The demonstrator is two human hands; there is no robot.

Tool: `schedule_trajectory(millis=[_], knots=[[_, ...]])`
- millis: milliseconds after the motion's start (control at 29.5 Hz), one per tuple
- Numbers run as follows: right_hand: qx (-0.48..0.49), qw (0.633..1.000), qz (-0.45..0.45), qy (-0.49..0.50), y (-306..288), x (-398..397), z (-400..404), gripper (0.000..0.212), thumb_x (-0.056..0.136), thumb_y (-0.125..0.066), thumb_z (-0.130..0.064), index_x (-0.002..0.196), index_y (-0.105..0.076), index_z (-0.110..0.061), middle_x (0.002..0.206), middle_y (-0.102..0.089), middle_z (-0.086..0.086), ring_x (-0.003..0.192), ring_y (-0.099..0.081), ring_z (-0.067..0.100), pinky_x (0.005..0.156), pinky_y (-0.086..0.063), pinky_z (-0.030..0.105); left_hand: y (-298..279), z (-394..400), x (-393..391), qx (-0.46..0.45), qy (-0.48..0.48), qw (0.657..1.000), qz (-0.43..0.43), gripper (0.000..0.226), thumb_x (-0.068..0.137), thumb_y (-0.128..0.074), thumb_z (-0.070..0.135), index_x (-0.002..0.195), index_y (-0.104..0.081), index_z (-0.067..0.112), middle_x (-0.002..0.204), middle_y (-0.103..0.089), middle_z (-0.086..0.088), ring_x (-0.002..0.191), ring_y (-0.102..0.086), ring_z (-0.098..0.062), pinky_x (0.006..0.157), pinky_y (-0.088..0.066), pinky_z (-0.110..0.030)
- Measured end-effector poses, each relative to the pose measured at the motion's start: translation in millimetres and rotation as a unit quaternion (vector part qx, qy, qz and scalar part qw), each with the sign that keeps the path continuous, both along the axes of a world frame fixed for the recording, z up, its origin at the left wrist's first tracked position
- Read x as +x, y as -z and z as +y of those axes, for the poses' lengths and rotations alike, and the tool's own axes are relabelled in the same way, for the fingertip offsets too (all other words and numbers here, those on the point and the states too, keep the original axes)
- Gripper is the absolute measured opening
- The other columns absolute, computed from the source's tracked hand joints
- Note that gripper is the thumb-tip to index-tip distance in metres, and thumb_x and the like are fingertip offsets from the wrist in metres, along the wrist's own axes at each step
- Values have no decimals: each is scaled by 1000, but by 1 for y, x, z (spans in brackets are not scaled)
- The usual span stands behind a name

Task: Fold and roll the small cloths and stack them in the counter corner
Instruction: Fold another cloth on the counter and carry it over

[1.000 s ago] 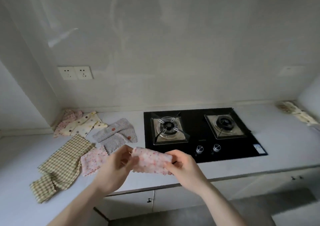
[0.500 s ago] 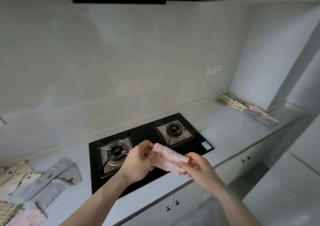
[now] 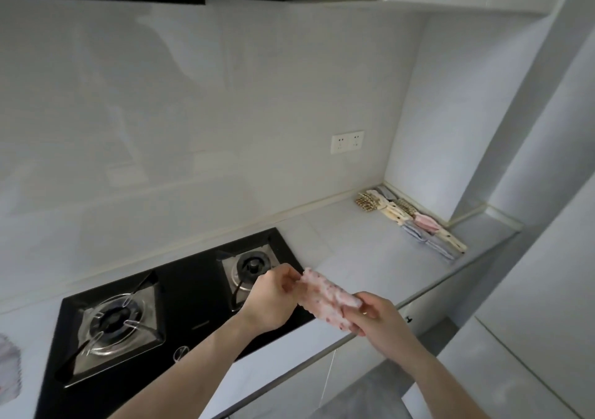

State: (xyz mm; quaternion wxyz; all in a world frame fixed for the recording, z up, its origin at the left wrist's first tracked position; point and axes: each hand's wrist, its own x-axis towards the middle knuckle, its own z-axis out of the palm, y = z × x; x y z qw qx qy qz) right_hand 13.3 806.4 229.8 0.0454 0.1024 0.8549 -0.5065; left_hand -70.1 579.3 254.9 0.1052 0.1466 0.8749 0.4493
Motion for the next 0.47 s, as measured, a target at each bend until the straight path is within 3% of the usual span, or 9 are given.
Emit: schedule_trajectory(millis=[68,135,237,372,474], knots=[[-8,1000,-6,17,10,-17,21,25,85,-66,-40,86,-67,-15,74,-67,4,67,-62,23,66,-52,48,6,22,-22,-24,6,1000,-9,11,98,-63,32,99,-66,22,81,-73,3,77,-70,-14,80,-59,-36],[-14,999,-19,33,22,-37,42,28,84,-66,-41,89,-67,-13,80,-70,7,81,-68,33,69,-57,45,14,43,-45,-41,12,999,-16,13,96,-62,39,95,-65,26,79,-72,3,77,-69,-15,81,-59,-41],[-20,997,-46,60,39,-68,69,20,90,-68,-31,90,-66,-11,79,-72,5,78,-68,31,63,-51,32,25,75,-80,-45,14,999,-27,16,96,-62,44,96,-66,29,83,-73,3,80,-70,-14,82,-59,-40],[-62,986,-95,120,48,-117,101,16,96,-65,-21,92,-64,-5,82,-71,7,72,-68,17,60,-50,23,31,111,-125,-23,22,997,-73,13,97,-63,31,107,-65,24,93,-74,4,82,-72,-19,73,-58,-31],[-112,970,-119,181,52,-150,125,13,95,-66,-15,95,-64,-2,86,-67,13,73,-64,19,61,-47,25,36,129,-162,-17,34,995,-90,17,93,-62,23,109,-63,29,100,-73,6,84,-72,-22,73,-59,-35]])
